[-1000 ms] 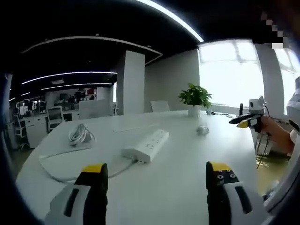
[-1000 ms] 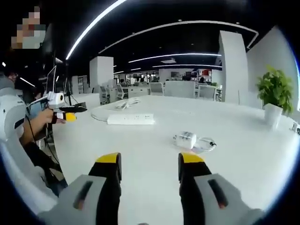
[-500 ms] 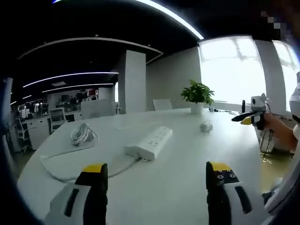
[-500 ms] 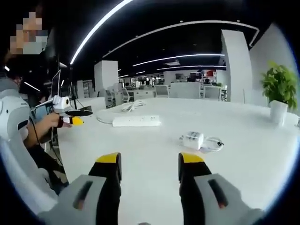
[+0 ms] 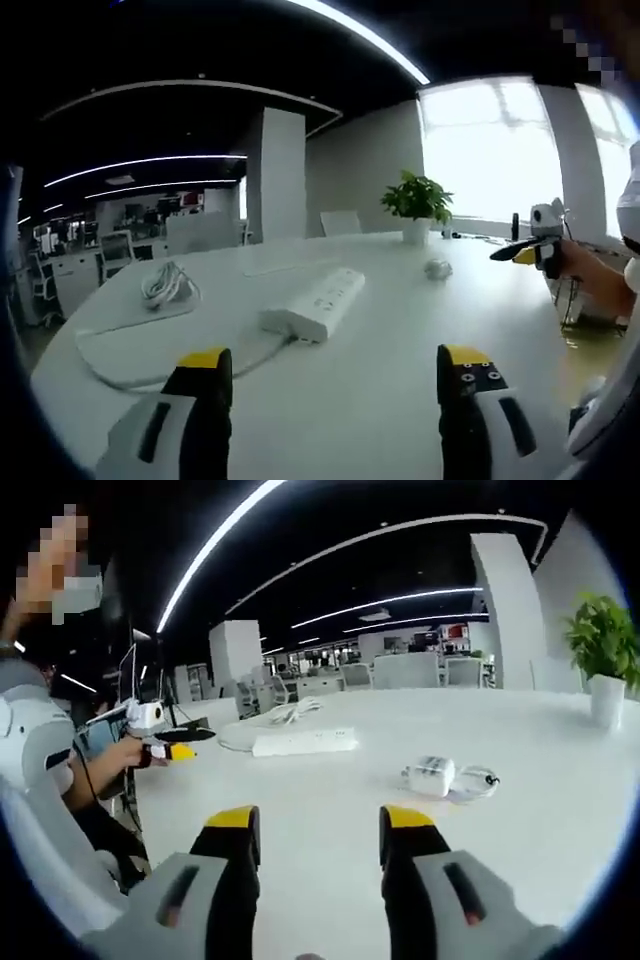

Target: Straighten the power strip on the desk, plug the charger into it

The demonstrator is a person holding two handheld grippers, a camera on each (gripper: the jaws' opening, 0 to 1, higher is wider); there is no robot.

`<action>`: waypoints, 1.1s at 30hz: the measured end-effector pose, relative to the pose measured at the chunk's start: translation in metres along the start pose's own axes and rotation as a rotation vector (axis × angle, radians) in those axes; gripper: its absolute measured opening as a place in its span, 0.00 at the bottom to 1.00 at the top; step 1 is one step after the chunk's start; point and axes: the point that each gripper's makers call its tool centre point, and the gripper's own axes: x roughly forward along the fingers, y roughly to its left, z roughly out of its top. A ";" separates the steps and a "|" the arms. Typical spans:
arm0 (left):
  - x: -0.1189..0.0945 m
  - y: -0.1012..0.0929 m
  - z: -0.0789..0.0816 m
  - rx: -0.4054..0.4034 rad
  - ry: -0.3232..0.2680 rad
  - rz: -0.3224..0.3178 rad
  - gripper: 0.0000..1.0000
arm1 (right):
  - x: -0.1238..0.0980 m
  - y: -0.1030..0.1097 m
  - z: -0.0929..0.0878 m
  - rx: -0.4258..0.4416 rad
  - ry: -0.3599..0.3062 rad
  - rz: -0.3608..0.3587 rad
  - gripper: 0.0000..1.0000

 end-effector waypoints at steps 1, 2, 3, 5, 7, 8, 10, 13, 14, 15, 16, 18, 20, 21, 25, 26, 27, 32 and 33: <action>0.001 0.000 -0.001 -0.001 0.000 -0.001 0.86 | 0.002 0.000 -0.002 -0.006 0.005 0.000 0.47; 0.003 0.000 -0.003 -0.003 0.003 -0.002 0.86 | 0.003 0.000 -0.003 -0.009 0.007 0.002 0.47; 0.004 0.001 -0.004 -0.005 0.005 -0.002 0.86 | 0.005 0.001 -0.004 -0.008 0.008 0.006 0.47; 0.005 0.000 -0.006 -0.006 0.008 -0.007 0.86 | 0.006 0.002 -0.005 -0.002 0.007 0.013 0.47; 0.007 0.000 -0.005 -0.011 -0.006 -0.010 0.86 | 0.007 0.002 -0.005 -0.003 0.001 0.016 0.47; 0.007 0.001 -0.006 -0.015 -0.005 -0.010 0.86 | 0.008 0.002 -0.005 -0.006 0.001 0.016 0.47; 0.008 0.002 -0.006 -0.024 -0.007 -0.006 0.86 | 0.009 0.002 -0.005 -0.013 -0.005 0.016 0.46; 0.010 0.003 -0.006 -0.026 -0.011 -0.008 0.85 | 0.012 0.003 -0.007 -0.009 -0.008 0.023 0.46; 0.011 0.003 -0.008 -0.025 -0.006 -0.009 0.85 | 0.013 0.003 -0.008 -0.009 -0.008 0.025 0.46; 0.012 0.004 -0.011 -0.023 0.001 -0.009 0.85 | 0.014 0.004 -0.010 -0.011 -0.008 0.026 0.46; 0.013 0.004 -0.013 -0.021 0.006 -0.008 0.85 | 0.015 0.004 -0.012 -0.015 -0.004 0.027 0.46; 0.014 0.003 -0.019 -0.019 0.024 -0.017 0.86 | 0.016 0.004 -0.015 -0.019 0.003 0.026 0.46; 0.015 0.002 -0.021 -0.024 0.030 -0.022 0.86 | 0.016 0.003 -0.015 -0.007 0.002 0.026 0.46; 0.015 0.002 -0.021 -0.024 0.030 -0.021 0.87 | 0.016 0.004 -0.015 0.003 -0.004 0.030 0.46; 0.015 0.005 -0.021 -0.028 0.021 -0.016 0.86 | 0.018 0.003 -0.014 0.013 -0.014 0.033 0.46; 0.015 0.005 -0.021 -0.028 0.022 -0.015 0.86 | 0.019 0.003 -0.015 0.012 -0.012 0.034 0.46; 0.016 0.006 -0.022 -0.027 0.024 -0.016 0.86 | 0.020 0.003 -0.017 0.013 -0.010 0.035 0.46; 0.015 0.009 -0.024 -0.035 0.033 -0.012 0.87 | 0.023 0.004 -0.021 0.015 -0.006 0.043 0.46; 0.015 0.009 -0.023 -0.042 0.029 -0.012 0.87 | 0.024 0.004 -0.022 0.015 -0.005 0.042 0.46</action>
